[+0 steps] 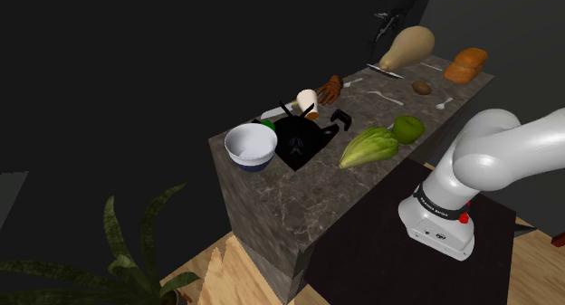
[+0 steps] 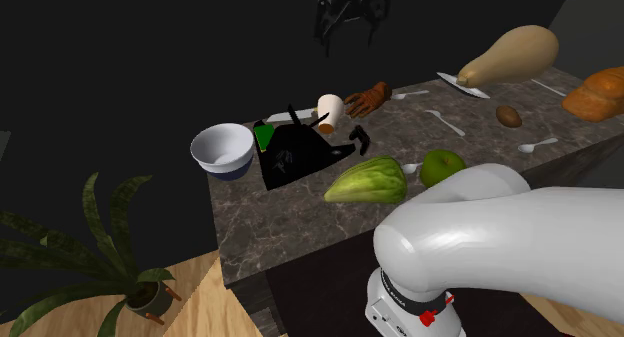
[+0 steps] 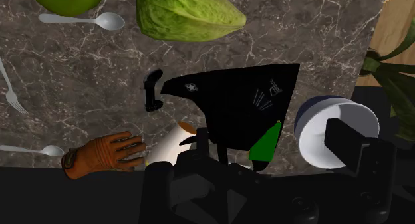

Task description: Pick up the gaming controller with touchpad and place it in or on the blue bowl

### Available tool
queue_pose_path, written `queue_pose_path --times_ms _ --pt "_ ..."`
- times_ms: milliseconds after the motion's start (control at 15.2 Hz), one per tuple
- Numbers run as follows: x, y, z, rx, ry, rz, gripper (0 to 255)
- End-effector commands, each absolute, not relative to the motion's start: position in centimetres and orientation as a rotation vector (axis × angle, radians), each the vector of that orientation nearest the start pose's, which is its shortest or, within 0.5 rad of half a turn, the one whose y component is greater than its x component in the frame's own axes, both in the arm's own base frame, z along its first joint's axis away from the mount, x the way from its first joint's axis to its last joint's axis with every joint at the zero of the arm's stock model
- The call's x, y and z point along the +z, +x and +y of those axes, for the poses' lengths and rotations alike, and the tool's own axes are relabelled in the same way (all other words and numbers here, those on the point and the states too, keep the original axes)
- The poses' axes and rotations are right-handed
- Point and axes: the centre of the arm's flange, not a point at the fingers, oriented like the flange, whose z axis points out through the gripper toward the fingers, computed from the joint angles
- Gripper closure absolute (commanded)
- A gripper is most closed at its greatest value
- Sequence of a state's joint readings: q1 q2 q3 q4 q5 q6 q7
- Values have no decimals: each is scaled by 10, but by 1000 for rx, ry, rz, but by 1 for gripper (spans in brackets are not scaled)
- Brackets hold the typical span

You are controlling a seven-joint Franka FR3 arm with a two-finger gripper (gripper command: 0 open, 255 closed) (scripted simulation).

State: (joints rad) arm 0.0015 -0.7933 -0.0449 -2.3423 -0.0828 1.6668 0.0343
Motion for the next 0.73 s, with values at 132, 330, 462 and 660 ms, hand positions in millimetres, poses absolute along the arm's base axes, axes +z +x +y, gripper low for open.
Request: queue_pose_path --times_ms 132,330,462,660 --pt "585 323 -36 -178 -3193 111 0" --pt "551 337 -50 -164 -3204 127 0" --pt "528 345 -60 -154 -3212 137 0" --pt "494 358 -75 -140 -3223 153 0"
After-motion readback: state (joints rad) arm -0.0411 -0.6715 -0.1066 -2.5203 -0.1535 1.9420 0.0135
